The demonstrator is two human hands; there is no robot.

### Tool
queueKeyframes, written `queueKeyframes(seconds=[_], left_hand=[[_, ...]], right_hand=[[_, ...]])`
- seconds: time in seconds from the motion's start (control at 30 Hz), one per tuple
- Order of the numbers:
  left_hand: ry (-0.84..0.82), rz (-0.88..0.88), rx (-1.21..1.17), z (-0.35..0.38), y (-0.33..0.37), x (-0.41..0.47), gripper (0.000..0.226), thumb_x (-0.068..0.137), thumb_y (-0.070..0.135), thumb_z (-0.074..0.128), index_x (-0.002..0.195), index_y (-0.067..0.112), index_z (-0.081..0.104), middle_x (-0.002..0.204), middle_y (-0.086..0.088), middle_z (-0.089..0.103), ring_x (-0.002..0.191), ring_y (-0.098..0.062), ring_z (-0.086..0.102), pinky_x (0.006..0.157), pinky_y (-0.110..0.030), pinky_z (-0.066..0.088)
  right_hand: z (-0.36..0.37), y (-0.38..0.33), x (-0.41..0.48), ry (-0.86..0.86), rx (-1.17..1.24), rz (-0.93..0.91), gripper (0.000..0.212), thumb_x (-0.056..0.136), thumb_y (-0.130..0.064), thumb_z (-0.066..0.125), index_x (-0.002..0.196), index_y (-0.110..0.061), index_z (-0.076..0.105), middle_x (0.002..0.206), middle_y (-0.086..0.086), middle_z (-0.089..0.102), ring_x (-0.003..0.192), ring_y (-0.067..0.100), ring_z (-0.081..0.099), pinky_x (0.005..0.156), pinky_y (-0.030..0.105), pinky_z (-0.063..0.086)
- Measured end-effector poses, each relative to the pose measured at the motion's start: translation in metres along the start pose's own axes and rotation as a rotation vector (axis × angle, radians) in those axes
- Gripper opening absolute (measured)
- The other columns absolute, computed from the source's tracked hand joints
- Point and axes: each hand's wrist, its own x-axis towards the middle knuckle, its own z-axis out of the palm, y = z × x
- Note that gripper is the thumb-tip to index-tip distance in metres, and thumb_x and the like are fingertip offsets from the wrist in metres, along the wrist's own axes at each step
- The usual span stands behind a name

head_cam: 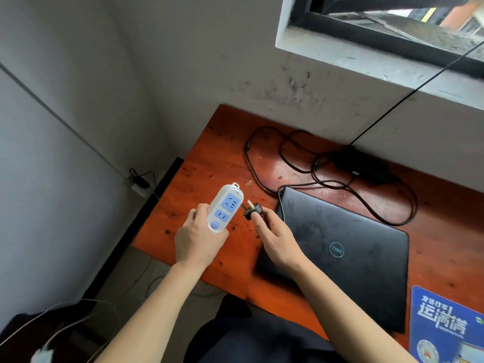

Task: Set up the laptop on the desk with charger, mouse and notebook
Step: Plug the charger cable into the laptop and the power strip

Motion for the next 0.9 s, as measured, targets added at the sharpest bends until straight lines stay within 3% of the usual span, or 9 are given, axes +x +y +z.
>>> queueKeyframes(seconds=[0.1,0.27,0.63,0.9], left_hand=[[0.023,0.047,0.011,-0.003,0.004,-0.002,0.055,0.074,0.04,0.083,0.111,0.015,0.052,0.09,0.0,0.056,0.07,-0.01,0.052,0.049,-0.011,0.025],[0.051,0.098,0.021,-0.005,0.009,-0.005,0.055,0.071,0.038,0.085,0.11,0.014,0.054,0.087,-0.001,0.056,0.066,-0.012,0.052,0.048,-0.011,0.026],[0.135,0.201,0.091,-0.01,0.007,-0.004,0.056,0.063,0.033,0.091,0.099,0.011,0.054,0.08,-0.003,0.053,0.058,-0.012,0.045,0.047,-0.01,0.021],[0.199,0.312,0.17,-0.011,0.013,-0.004,0.05,0.058,0.016,0.089,0.093,0.008,0.054,0.078,-0.008,0.051,0.056,-0.024,0.058,0.042,-0.022,0.037]], right_hand=[[-0.001,-0.003,0.0,0.046,-0.057,-0.045,0.035,0.098,-0.045,0.06,0.13,-0.035,0.054,0.103,-0.02,0.066,0.095,0.0,0.062,0.088,0.023,0.048],[0.0,-0.01,-0.007,0.144,-0.231,-0.131,0.04,0.089,-0.047,0.069,0.124,-0.043,0.049,0.095,-0.021,0.061,0.091,0.001,0.061,0.078,0.02,0.048],[0.0,-0.028,-0.014,0.238,-0.469,-0.209,0.041,0.086,-0.051,0.072,0.121,-0.036,0.055,0.092,-0.022,0.056,0.081,0.001,0.055,0.072,0.022,0.045],[-0.001,-0.036,-0.008,0.307,-0.702,-0.333,0.04,0.084,-0.051,0.073,0.111,-0.022,0.065,0.092,-0.003,0.072,0.078,0.022,0.068,0.061,0.034,0.047]])
